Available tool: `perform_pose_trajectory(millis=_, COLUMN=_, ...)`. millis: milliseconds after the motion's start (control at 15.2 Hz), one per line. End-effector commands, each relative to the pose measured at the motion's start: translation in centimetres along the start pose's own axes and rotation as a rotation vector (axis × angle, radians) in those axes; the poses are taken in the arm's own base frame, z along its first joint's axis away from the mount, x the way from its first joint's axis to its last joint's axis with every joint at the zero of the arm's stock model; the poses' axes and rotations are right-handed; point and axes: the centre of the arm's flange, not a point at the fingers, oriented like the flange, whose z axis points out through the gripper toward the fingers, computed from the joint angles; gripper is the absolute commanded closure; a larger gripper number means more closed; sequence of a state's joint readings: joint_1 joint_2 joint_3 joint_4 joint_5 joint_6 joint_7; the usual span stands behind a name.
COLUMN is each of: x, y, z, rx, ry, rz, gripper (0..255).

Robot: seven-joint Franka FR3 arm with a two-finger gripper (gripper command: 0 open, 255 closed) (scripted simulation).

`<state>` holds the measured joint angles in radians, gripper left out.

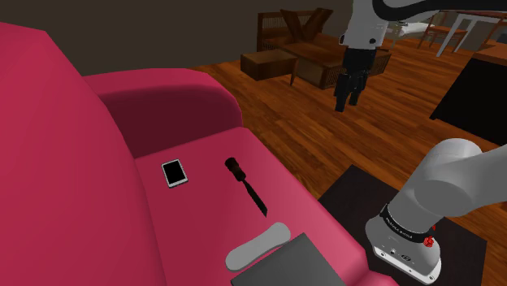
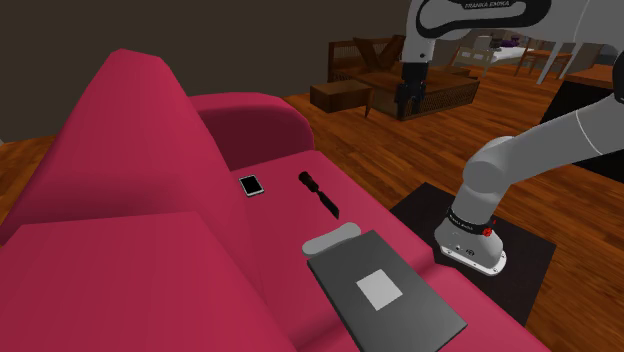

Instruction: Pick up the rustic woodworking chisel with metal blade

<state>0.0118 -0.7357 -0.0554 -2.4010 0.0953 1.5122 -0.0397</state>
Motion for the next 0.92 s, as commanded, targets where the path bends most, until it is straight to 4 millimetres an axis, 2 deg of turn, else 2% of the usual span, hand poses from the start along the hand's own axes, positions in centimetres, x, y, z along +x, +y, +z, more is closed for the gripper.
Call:
perform_pose_trajectory(millis=0, x=0.0, y=0.0, z=0.0, rx=0.000, ry=0.000, rz=0.000, gripper=0)
perform_pose_trajectory(millis=858, x=10.3, y=-10.2, z=10.6, rx=-0.050, ry=-0.042, rz=0.098, gripper=0)
